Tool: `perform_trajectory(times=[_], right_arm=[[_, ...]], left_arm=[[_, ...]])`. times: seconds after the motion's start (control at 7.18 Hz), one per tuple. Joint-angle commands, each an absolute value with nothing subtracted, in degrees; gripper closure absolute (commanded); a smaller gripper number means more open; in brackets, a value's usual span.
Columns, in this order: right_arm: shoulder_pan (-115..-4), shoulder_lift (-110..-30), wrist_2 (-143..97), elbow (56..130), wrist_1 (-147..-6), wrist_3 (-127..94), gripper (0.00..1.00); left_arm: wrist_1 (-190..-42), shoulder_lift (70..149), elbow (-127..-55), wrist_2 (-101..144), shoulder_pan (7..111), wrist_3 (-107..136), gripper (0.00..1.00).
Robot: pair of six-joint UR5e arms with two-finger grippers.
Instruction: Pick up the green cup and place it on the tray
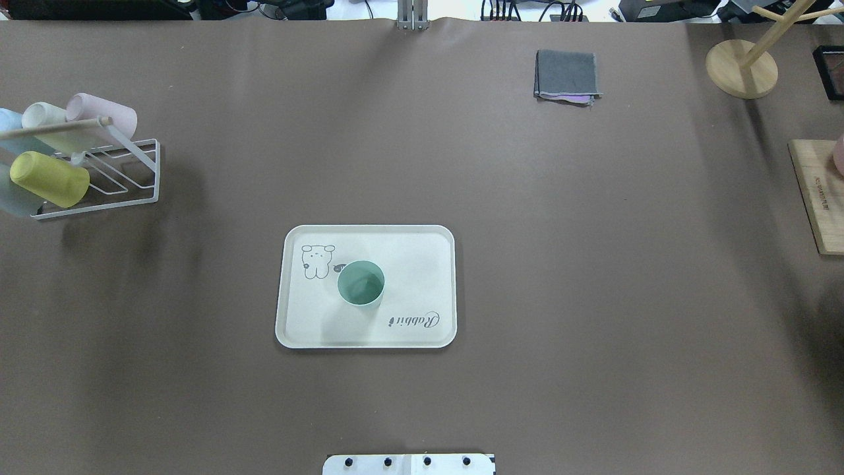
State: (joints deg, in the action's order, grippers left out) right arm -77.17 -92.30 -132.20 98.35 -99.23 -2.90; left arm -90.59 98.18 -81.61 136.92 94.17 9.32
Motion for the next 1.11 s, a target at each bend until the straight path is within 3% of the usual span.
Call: perform_trajectory(times=[0.0,0.28,0.97], right_arm=[[-77.2,-92.3,-132.3,98.3,-99.2,-2.9,0.01],[-77.2,-92.3,-132.4,98.2,-99.2,-2.8,0.01],[-77.2,-92.5,-133.1,98.2,-99.1,-3.0,0.0]], left_arm=[[-90.6,93.0,-84.9,136.9,94.2,9.0,0.02],[-90.4,88.5,-91.0,136.4,94.0,9.1,0.02],[-90.4,88.5,-91.1,136.4,94.0,9.5,0.02]])
